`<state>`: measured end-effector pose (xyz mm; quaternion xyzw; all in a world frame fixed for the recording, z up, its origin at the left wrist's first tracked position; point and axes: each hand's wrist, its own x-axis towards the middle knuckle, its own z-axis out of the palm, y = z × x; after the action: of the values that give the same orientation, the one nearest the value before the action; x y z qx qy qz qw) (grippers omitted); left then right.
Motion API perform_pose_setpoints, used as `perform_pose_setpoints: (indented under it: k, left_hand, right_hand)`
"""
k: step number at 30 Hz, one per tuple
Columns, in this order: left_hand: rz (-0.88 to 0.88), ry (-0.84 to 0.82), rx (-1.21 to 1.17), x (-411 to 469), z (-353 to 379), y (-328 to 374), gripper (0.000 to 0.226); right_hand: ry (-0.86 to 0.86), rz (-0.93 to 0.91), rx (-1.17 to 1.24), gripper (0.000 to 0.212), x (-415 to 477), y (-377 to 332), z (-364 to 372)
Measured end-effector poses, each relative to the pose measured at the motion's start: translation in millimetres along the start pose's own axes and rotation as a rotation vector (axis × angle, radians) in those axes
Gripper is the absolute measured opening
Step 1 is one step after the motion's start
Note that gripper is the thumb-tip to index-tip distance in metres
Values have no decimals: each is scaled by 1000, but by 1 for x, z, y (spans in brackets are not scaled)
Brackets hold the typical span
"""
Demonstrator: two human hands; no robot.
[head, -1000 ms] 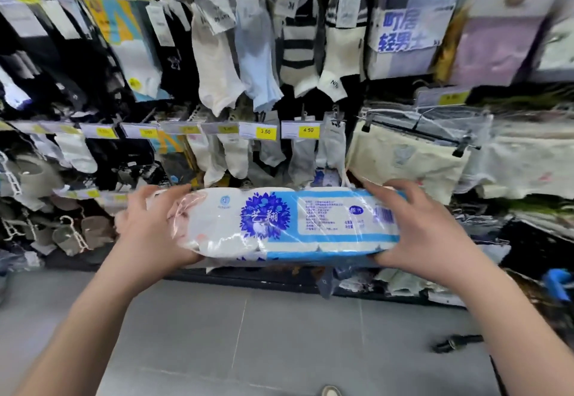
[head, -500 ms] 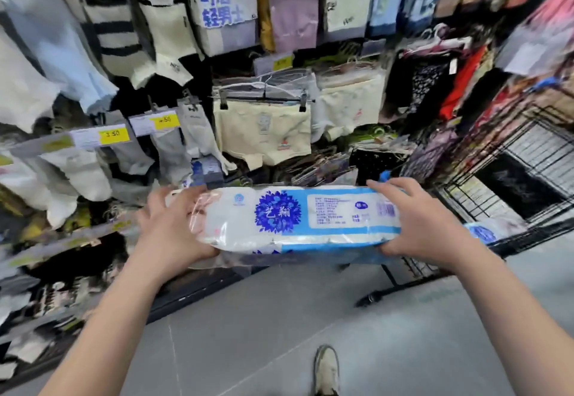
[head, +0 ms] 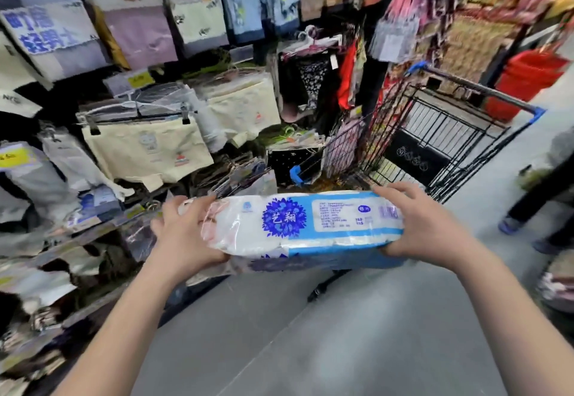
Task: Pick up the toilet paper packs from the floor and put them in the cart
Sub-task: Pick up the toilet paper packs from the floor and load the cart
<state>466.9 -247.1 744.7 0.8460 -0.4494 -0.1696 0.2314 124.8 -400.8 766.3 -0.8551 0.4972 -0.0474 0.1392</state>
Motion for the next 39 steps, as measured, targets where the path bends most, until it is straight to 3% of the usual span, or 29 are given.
perform_pose_setpoints:
  k: [4,8,19,26,39]
  left_hand:
    - [28,-27,22,1,43,64,108]
    - [56,-30,-3,5,86,114,100]
    - [139,-76,29,55,152,215,101]
    - [156,-63,15,137,200,264,99]
    - [6,-92,-22,283,263,319,103]
  right_hand:
    - [36,21,18,112,-13,73,-18]
    - [41,62,8,110,-26,135,-31]
    - [-22,133,-34,108,2,238,-56]
    - [-25,183,-96,112,76,294,-75]
    - [-154,99,-226,112,272,367,-105]
